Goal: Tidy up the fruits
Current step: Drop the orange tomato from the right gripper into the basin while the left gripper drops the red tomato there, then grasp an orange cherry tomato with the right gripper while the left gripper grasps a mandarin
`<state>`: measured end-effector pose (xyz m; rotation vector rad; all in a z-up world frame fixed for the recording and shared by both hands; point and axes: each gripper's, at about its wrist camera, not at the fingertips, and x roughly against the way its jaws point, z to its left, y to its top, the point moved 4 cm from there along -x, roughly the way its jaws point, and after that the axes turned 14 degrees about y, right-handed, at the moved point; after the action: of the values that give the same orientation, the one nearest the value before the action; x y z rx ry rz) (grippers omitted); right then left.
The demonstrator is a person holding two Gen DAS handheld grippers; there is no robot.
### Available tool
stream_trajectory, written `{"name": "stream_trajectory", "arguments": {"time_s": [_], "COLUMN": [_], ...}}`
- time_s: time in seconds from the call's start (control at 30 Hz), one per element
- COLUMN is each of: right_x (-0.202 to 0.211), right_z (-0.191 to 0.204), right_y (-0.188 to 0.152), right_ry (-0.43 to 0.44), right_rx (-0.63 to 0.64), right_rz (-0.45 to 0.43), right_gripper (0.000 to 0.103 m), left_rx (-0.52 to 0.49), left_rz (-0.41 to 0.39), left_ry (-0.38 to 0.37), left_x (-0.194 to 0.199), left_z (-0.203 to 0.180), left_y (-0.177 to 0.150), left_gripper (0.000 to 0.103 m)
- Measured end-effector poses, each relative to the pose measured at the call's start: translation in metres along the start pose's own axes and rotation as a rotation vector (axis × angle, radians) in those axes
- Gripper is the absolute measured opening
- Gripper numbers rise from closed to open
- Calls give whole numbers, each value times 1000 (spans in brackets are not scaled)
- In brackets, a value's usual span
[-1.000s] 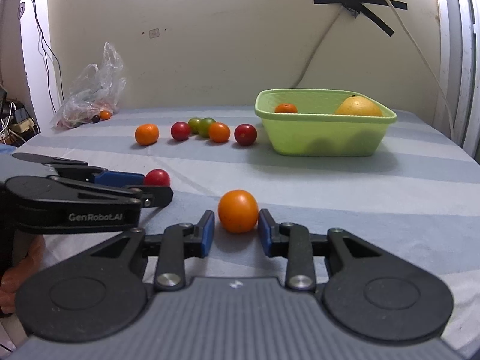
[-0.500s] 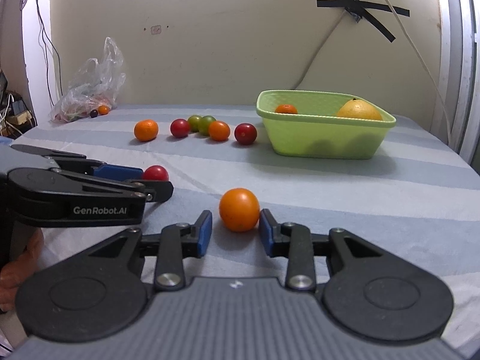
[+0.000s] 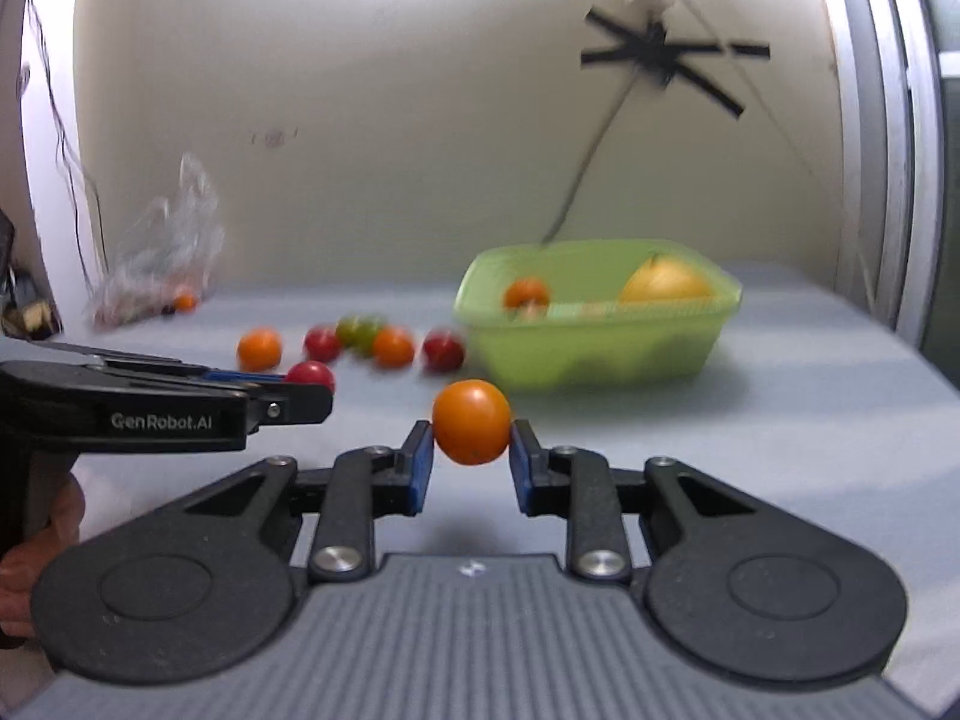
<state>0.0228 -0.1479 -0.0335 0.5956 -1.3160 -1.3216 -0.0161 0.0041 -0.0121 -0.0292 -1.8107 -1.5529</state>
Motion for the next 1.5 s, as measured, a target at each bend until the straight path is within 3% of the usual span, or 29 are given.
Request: {"name": "stream_trajectory", "arguments": {"time_s": [0.13, 0.33, 0.37, 0.4, 0.47, 0.57, 0.7, 0.8, 0.9, 1.0, 1.07, 1.17, 1.3, 1.4, 1.5], "right_x": [-13, -51, -53, -56, -53, -43, -27, -14, -9, -18, -26, -53, -100, -128, -150], "right_z": [-22, -54, -57, -59, -63, -65, -72, -71, -62, -41, -18, 17, 43, 45, 45], "right_y": [30, 47, 47, 47, 45, 46, 48, 50, 52, 52, 50, 50, 54, 58, 58], "right_ry": [-50, -99, -107, -118, -114, -129, -122, -84, 4, 171, 232, 227, 225, 206, 178], "right_rx": [54, 90, 96, 101, 98, 112, 54, 25, 2, -24, 15, 194, 372, 432, 493], "right_rz": [-47, -30, -33, -42, -65, -110, -172, -222, -232, -142, -65, 81, 259, 357, 441], "right_gripper": [30, 32, 33, 42, 42, 43, 42, 41, 40, 40, 40, 40, 40, 41, 40], "left_rx": [-1, 11, 12, 15, 29, 70, 145, 208, 236, 229, 220, 201, 124, 53, 48], "left_rz": [19, 110, 126, 139, 139, 124, 49, 13, 24, 64, 87, 97, 97, 102, 109], "left_ry": [-90, -137, -134, -129, -111, -121, -94, -19, 90, 169, 196, 202, 202, 240, 236], "left_x": [-33, -100, -109, -118, -126, -124, -89, -58, -38, -28, -28, -34, -51, -65, -75], "left_z": [-20, -46, -48, -50, -49, -40, 0, 50, 97, 131, 143, 147, 131, 120, 117], "left_y": [44, 77, 78, 79, 80, 84, 85, 74, 49, 22, 8, 1, 2, -1, -4], "left_gripper": [26, 27, 29, 32, 43, 44, 44, 45, 45, 45, 47, 59, 59, 59, 55]}}
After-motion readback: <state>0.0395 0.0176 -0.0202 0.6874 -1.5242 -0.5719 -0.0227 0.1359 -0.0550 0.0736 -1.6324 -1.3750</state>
